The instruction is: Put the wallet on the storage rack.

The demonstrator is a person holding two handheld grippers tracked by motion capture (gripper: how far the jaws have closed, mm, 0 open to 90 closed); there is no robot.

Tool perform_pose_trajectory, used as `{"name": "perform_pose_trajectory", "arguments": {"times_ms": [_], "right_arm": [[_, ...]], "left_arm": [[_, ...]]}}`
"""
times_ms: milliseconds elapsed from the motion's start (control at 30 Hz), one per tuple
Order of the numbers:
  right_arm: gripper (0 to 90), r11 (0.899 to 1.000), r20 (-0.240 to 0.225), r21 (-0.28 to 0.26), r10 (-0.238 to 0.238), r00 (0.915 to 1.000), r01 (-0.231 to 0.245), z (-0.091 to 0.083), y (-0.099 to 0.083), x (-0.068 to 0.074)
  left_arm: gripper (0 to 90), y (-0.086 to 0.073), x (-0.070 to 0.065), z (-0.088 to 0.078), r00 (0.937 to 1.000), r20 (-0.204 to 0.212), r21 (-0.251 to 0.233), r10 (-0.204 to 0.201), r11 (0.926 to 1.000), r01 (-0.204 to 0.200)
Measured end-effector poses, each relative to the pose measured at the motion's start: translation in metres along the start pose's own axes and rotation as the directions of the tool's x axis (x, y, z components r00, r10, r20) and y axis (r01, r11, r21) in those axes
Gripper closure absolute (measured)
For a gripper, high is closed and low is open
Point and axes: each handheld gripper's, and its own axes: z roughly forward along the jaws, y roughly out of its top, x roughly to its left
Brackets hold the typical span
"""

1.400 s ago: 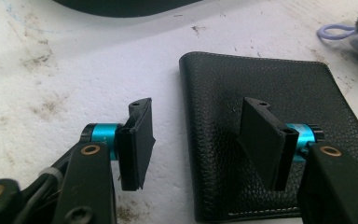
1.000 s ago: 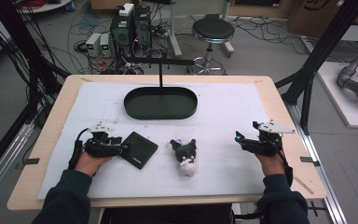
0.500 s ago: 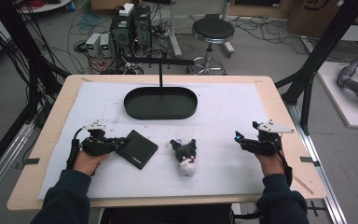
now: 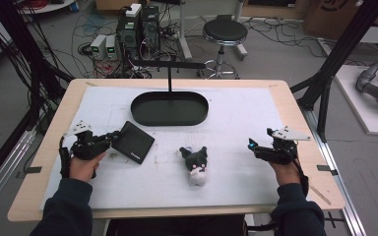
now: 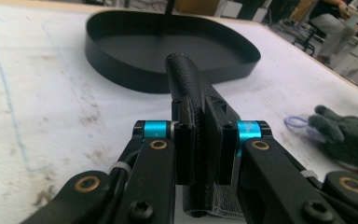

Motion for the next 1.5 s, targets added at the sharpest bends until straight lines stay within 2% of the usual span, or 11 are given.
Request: {"name": "perform_pose_trajectory", "arguments": {"times_ms": [200, 300, 333, 367, 467, 733, 800, 933, 1133, 1367, 1500], "right_arm": [[20.7, 1.0, -0.001, 0.001, 0.001, 1.0, -0.001, 0.0, 0.0, 0.0], [20.7, 1.0, 0.001, 0.0, 0.001, 1.0, -0.001, 0.0, 0.0, 0.0], [20.7, 1.0, 0.001, 0.0, 0.001, 1.0, -0.001, 0.0, 0.0, 0.0], [20.7, 1.0, 0.002, 0.001, 0.005, 1.0, -0.005, 0.0, -0.001, -0.001], [20.7, 1.0, 0.002, 0.001, 0.006, 1.0, -0.006, -0.001, -0.001, -0.001], [20.7, 1.0, 0.003, 0.0, 0.003, 1.0, -0.003, 0.0, 0.0, 0.0], [20.7, 1.0, 0.002, -0.001, 0.004, 1.0, -0.004, -0.001, 0.0, 0.0], [20.7, 1.0, 0.005, -0.002, 0.004, 1.0, -0.004, -0.002, -0.001, -0.002], [20.7, 1.0, 0.008, -0.003, 0.007, 0.9999, -0.007, -0.003, -0.001, -0.002], [20.7, 1.0, 0.008, -0.005, 0.005, 0.9999, -0.005, -0.003, 0.0, -0.001], [20.7, 1.0, 0.008, -0.007, 0.011, 0.9999, -0.011, -0.004, 0.0, -0.002]], "left_arm": [[82.3, 0.007, -0.002, -0.009, 0.9959, -0.078, -0.063, 0.046, 0.9967, -0.051], [82.4, 0.015, -0.004, -0.019, 0.9841, -0.15, -0.087, 0.095, 0.9902, -0.109], [82.5, 0.015, -0.004, -0.019, 0.9841, -0.15, -0.087, 0.095, 0.9902, -0.109], [82.5, 0.02, -0.004, -0.025, 0.9751, -0.189, -0.099, 0.116, 0.9857, -0.136], [82.6, 0.026, -0.004, -0.032, 0.9719, -0.198, -0.116, 0.126, 0.9816, -0.151], [82.6, 0.027, -0.027, -0.012, 0.9693, -0.101, -0.002, 0.225, 0.9742, -0.226], [82.5, 0.026, -0.035, -0.007, 0.9671, -0.072, -0.008, 0.244, 0.9694, -0.245], [82.5, 0.029, -0.048, -0.002, 0.9542, -0.059, 0.011, 0.293, 0.956, -0.293], [82.5, 0.028, -0.055, 0.004, 0.9624, 0.003, 0.005, 0.272, 0.9624, -0.272], [81.5, 0.023, -0.071, 0.014, 0.9506, 0.096, 0.018, 0.295, 0.9544, -0.298], [79.7, 0.022, -0.068, 0.013, 0.9555, 0.139, 0.016, 0.26, 0.9641, -0.265]]}}
